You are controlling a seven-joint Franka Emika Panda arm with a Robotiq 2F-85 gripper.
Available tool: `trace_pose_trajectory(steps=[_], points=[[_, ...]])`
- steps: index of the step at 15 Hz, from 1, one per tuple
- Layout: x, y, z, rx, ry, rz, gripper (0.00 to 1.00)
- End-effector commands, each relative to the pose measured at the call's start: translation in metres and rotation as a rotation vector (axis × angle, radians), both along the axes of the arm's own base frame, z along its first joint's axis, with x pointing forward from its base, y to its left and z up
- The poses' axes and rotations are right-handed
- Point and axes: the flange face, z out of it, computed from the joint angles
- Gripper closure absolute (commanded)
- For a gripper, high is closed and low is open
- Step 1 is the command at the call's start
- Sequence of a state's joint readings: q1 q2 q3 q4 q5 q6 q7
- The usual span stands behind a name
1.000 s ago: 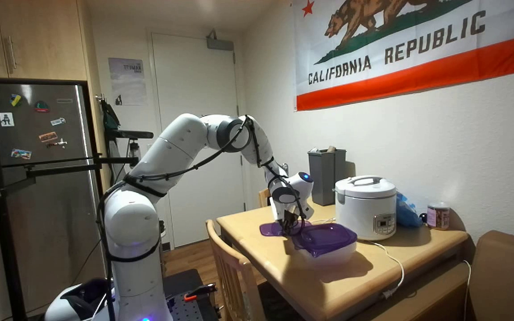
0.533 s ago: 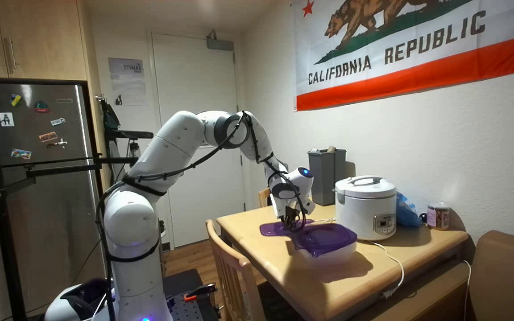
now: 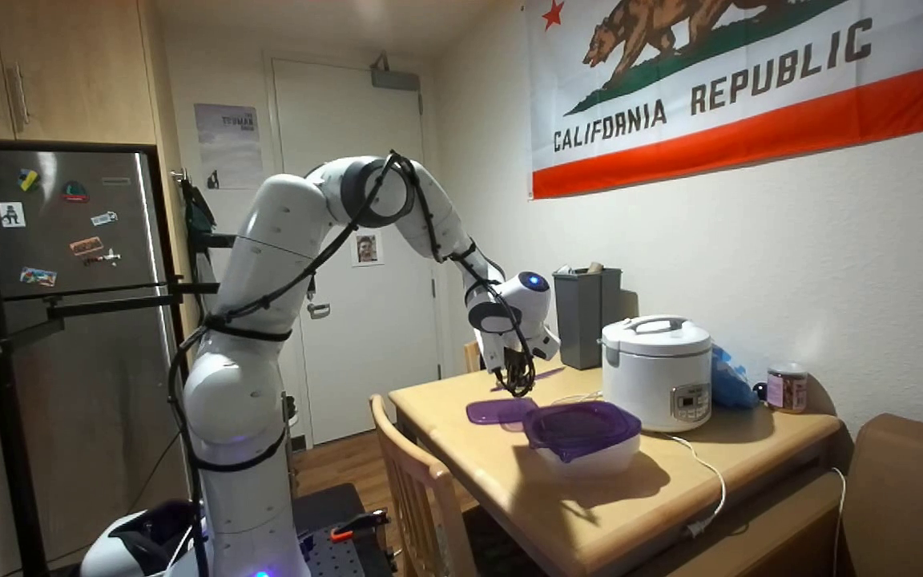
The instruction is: Pick up two purple lids from the table and put them on top of the lunch box
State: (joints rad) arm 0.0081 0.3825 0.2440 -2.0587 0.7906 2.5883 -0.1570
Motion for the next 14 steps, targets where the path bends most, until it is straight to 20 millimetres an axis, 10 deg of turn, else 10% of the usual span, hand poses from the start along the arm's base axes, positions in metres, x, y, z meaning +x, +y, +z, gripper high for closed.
trace_pose_trajectory(steps=[1,14], points=[[-0.041,-0.020,0.030,-0.002,-0.044,-0.013,0.98],[-0.110,-0.151,0.022,0.138,-0.117,-0.120,0.98]])
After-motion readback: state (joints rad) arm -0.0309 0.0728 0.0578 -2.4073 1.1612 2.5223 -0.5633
